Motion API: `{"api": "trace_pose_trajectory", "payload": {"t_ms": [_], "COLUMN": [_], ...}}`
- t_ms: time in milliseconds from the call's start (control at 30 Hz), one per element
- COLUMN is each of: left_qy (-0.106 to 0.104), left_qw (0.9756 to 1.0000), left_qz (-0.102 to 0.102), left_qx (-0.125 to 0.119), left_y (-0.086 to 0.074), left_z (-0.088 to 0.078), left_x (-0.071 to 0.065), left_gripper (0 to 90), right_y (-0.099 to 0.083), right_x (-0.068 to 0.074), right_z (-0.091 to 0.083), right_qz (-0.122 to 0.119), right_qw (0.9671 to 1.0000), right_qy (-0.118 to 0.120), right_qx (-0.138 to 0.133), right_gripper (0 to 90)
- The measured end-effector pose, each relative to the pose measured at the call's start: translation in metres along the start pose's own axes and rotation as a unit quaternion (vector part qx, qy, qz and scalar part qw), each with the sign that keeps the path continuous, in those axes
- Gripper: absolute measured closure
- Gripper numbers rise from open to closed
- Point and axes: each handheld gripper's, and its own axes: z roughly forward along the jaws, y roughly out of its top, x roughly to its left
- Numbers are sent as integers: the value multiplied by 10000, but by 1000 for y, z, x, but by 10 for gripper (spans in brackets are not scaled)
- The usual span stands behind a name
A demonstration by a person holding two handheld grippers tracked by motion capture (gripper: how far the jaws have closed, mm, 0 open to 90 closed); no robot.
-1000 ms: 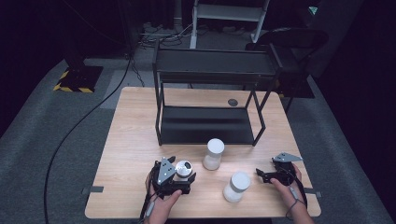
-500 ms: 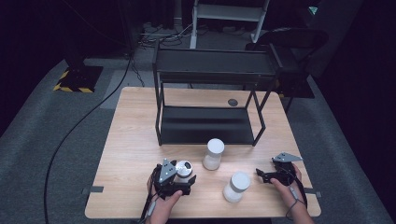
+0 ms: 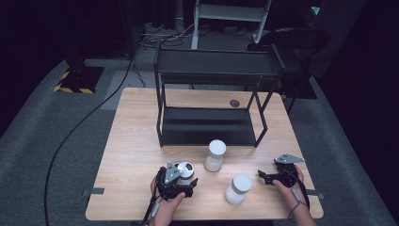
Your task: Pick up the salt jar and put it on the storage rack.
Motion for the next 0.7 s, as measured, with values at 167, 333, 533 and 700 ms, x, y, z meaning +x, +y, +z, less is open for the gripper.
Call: {"api": "trace_pose_trajectory", "payload": {"t_ms": [167, 333, 533, 700], "left_qy": [67, 103, 123, 86], "left_qw": [9999, 9995, 9994, 9994], "left_qz": [136, 297, 289, 233], "left_qx": [41, 71, 175, 226], "left_y": [-1, 1, 7, 14], "left_z": [1, 1, 0, 1], "left_x": [-3, -7, -6, 1], "left_gripper": [202, 295, 299, 300], "right_y": [0, 0, 0, 0], "right_x": [0, 0, 0, 0], "right_z": [0, 0, 0, 0], "right_qz": [-4, -7, -7, -8], "right_qw": [10000, 10000, 10000, 10000], "right_qy": [-1, 3, 5, 7], "right_qx": [1, 1, 0, 0], "right_gripper": [45, 45, 45, 45]}}
